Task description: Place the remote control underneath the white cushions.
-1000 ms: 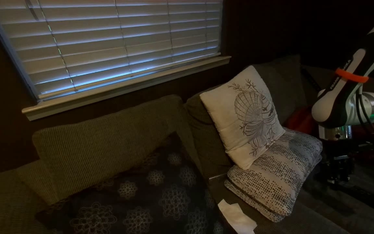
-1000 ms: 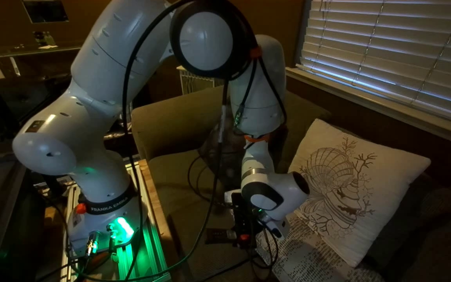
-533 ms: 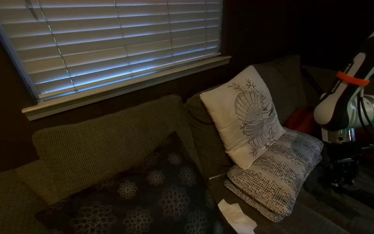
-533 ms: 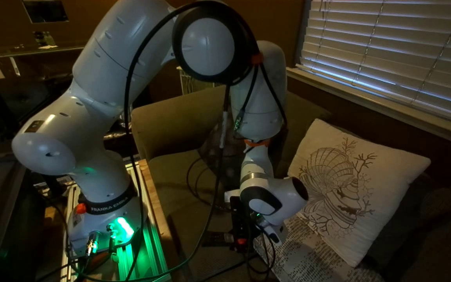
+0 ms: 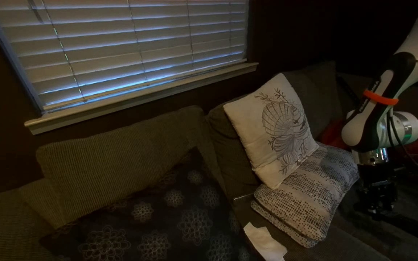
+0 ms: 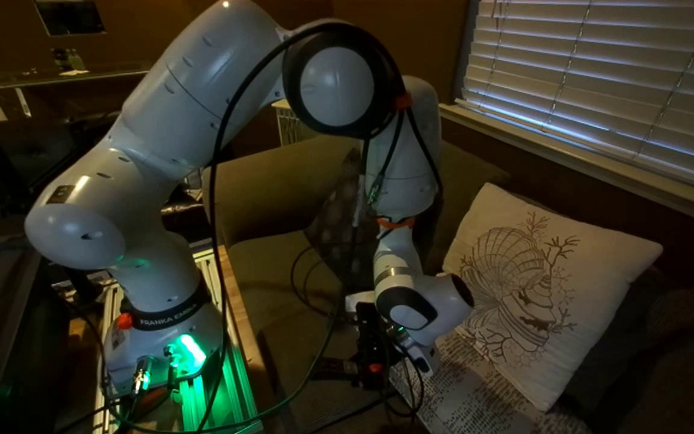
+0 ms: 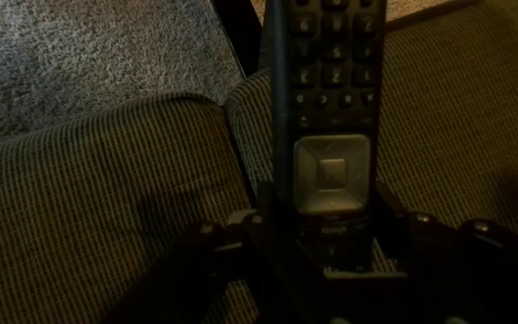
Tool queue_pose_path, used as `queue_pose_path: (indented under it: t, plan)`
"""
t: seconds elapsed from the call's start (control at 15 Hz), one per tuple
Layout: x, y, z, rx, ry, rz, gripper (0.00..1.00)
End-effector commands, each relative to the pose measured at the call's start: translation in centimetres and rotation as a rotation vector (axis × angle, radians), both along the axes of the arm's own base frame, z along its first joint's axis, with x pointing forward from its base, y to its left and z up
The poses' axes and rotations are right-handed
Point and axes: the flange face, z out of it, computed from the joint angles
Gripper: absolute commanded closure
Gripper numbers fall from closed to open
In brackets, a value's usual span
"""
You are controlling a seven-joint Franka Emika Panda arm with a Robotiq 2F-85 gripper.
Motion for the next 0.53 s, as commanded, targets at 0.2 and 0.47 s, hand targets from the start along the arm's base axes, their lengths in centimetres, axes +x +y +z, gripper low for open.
queue_pose_path:
  t: [0.2,0.47]
  plan:
    - [0.1,-1.5,-3.8,-0.043,0.091,-0.001,0.72]
    - [0.6,-2.1,-5.9,-0.109,0.071,0.021,0.72]
